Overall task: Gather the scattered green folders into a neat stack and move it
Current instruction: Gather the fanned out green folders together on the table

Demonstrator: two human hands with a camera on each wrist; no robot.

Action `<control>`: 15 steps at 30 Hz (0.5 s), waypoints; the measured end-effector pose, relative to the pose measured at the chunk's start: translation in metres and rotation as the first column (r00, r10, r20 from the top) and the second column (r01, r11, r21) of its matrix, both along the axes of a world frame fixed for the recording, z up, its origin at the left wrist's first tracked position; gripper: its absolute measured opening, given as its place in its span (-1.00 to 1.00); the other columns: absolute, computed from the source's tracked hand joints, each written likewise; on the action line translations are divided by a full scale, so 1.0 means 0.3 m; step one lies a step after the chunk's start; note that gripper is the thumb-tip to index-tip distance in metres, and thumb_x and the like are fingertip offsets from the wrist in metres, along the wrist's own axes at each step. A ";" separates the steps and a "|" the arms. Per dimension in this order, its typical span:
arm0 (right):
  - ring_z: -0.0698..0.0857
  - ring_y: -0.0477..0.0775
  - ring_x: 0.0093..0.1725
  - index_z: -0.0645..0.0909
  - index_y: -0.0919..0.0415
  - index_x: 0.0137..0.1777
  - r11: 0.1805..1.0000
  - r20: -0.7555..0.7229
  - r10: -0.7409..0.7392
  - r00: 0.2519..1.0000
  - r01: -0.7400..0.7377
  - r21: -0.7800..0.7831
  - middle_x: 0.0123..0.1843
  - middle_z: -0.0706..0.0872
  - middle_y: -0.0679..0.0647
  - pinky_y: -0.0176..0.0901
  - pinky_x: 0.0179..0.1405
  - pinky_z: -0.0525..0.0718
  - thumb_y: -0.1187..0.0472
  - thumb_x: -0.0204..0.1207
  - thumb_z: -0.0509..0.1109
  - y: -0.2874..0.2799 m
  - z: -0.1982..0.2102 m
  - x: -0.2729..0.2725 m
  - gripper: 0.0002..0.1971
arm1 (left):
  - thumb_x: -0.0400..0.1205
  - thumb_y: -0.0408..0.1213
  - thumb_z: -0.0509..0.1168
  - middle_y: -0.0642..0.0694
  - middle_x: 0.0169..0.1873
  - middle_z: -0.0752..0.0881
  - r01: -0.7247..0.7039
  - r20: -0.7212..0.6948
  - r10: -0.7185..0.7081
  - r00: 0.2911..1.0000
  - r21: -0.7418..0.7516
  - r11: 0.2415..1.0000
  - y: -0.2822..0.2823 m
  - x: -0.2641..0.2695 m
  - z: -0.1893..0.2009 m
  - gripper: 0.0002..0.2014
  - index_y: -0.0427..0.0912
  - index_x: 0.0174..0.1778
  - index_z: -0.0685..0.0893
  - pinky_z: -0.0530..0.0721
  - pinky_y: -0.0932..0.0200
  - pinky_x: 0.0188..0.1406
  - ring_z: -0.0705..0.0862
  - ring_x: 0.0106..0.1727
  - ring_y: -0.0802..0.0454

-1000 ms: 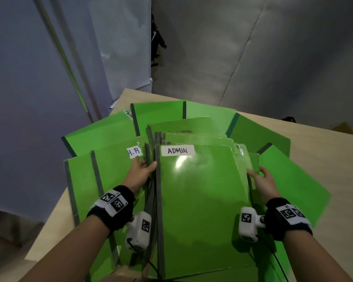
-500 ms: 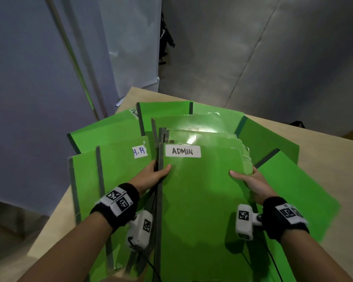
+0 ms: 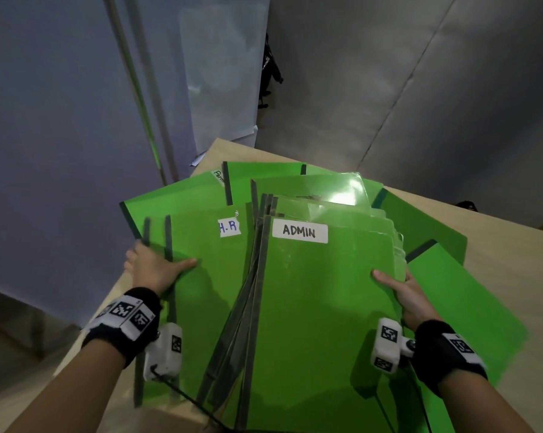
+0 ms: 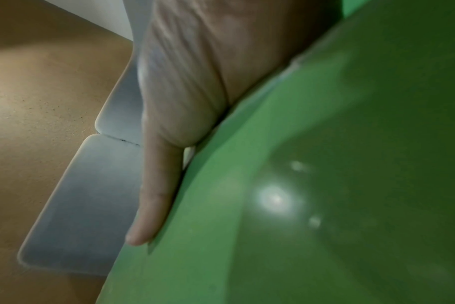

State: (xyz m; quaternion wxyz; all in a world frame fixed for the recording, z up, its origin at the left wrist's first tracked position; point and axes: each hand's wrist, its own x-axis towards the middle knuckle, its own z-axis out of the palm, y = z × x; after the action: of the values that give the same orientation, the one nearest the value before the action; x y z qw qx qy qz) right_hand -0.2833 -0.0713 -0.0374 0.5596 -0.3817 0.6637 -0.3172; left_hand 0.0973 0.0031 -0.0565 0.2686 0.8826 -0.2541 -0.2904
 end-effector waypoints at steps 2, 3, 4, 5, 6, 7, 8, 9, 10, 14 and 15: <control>0.42 0.24 0.49 0.21 0.22 0.58 1.000 -0.008 0.008 1.000 -0.008 -0.010 0.51 0.46 0.32 0.09 0.47 0.30 0.33 0.50 0.36 0.010 0.003 -0.001 -0.34 | 0.33 -0.24 0.56 -0.36 0.57 0.24 -0.027 -0.139 0.002 0.990 -0.177 0.984 -0.024 -0.038 0.008 0.04 -0.31 0.62 0.06 0.30 -0.23 0.56 0.26 0.58 -0.31; 0.43 0.23 0.49 0.21 0.23 0.58 1.000 -0.007 0.005 1.000 -0.005 -0.011 0.52 0.45 0.32 0.08 0.48 0.29 0.33 0.51 0.35 0.014 0.006 -0.002 -0.34 | 0.37 -0.29 0.53 -0.35 0.56 0.28 -0.048 -0.226 -0.004 0.974 -0.225 0.973 -0.037 -0.046 0.014 -0.01 -0.26 0.61 0.07 0.35 -0.26 0.53 0.31 0.57 -0.31; 0.45 0.23 0.46 0.21 0.23 0.58 1.000 -0.001 0.001 1.000 -0.001 -0.014 0.52 0.45 0.32 0.06 0.47 0.30 0.33 0.51 0.35 0.019 0.008 -0.003 -0.35 | 0.41 -0.31 0.50 -0.34 0.54 0.33 -0.055 -0.300 -0.019 0.954 -0.238 0.970 -0.050 -0.051 0.021 -0.07 -0.23 0.61 0.09 0.40 -0.28 0.49 0.37 0.54 -0.32; 0.49 0.21 0.39 0.21 0.23 0.58 1.000 0.007 0.001 1.000 -0.001 -0.016 0.51 0.45 0.32 0.04 0.43 0.33 0.33 0.52 0.34 0.022 0.010 -0.004 -0.36 | 0.44 -0.33 0.46 -0.34 0.51 0.39 -0.039 -0.350 -0.049 0.935 -0.241 0.970 -0.062 -0.052 0.025 -0.15 -0.22 0.59 0.14 0.44 -0.29 0.46 0.42 0.50 -0.32; 0.52 0.17 0.28 0.23 0.24 0.57 1.000 0.018 0.002 1.000 -0.002 -0.016 0.50 0.46 0.33 0.01 0.35 0.38 0.33 0.52 0.34 0.025 0.011 -0.005 -0.38 | 0.49 -0.35 0.42 -0.33 0.48 0.44 -0.013 -0.388 -0.088 0.917 -0.250 0.968 -0.075 -0.055 0.027 -0.24 -0.22 0.57 0.19 0.47 -0.28 0.43 0.45 0.47 -0.32; 0.53 0.12 0.20 0.24 0.25 0.56 1.000 0.033 0.008 0.999 -0.008 -0.007 0.49 0.48 0.34 -0.04 0.25 0.41 0.33 0.53 0.33 0.031 0.014 0.000 -0.40 | 0.53 -0.38 0.36 -0.31 0.46 0.46 0.019 -0.409 -0.135 0.903 -0.275 0.961 -0.087 -0.061 0.025 -0.32 -0.22 0.56 0.22 0.47 -0.28 0.43 0.47 0.46 -0.32; 0.52 0.09 0.15 0.25 0.25 0.55 1.000 0.048 0.020 0.999 -0.020 0.003 0.48 0.48 0.34 -0.08 0.18 0.42 0.33 0.53 0.32 0.035 0.011 0.005 -0.41 | 0.58 -0.40 0.29 -0.30 0.47 0.46 0.051 -0.418 -0.185 0.889 -0.312 0.949 -0.097 -0.075 0.029 -0.38 -0.19 0.56 0.24 0.46 -0.30 0.44 0.46 0.47 -0.31; 0.53 0.08 0.13 0.25 0.25 0.55 0.999 0.059 0.032 0.998 -0.033 0.009 0.47 0.49 0.34 -0.10 0.15 0.42 0.31 0.53 0.33 0.042 0.006 0.013 -0.41 | 0.63 -0.41 0.22 -0.28 0.50 0.44 0.083 -0.419 -0.238 0.876 -0.356 0.931 -0.106 -0.092 0.030 -0.43 -0.14 0.57 0.24 0.43 -0.30 0.46 0.44 0.49 -0.30; 0.53 0.07 0.14 0.25 0.23 0.55 0.999 0.068 0.045 0.997 -0.047 0.014 0.46 0.50 0.32 -0.10 0.17 0.42 0.27 0.51 0.36 0.050 0.000 0.023 -0.39 | 0.66 -0.41 0.14 -0.24 0.53 0.41 0.106 -0.419 -0.279 0.864 -0.391 0.914 -0.112 -0.114 0.036 -0.46 -0.11 0.58 0.23 0.39 -0.28 0.49 0.42 0.52 -0.27; 0.56 0.10 0.26 0.23 0.12 0.55 1.000 0.076 0.029 0.997 -0.029 -0.001 0.42 0.55 0.23 0.01 0.38 0.41 0.13 0.29 0.55 0.060 -0.009 0.058 -0.16 | 0.74 -0.20 0.01 -0.16 0.65 0.20 0.101 -0.480 -0.344 0.807 -0.462 0.881 -0.131 -0.184 0.061 -0.50 -0.04 0.64 0.15 0.19 -0.18 0.59 0.23 0.63 -0.16; 0.51 0.14 0.35 0.19 0.14 0.58 1.000 0.070 0.018 0.997 -0.018 -0.010 0.49 0.49 0.25 0.07 0.45 0.35 0.21 0.37 0.48 0.057 -0.009 0.066 -0.21 | 0.72 -0.06 0.04 -0.15 0.66 0.18 0.118 -0.495 -0.369 0.786 -0.466 0.877 -0.131 -0.189 0.065 -0.45 -0.02 0.65 0.12 0.16 -0.21 0.59 0.21 0.64 -0.16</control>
State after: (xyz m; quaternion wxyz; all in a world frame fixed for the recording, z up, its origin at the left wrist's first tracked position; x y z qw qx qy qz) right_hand -0.2635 -0.0543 -0.0400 0.5835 -0.3789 0.6388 -0.3285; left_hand 0.0405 -0.0363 -0.0370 0.4706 0.6363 -0.3315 -0.5136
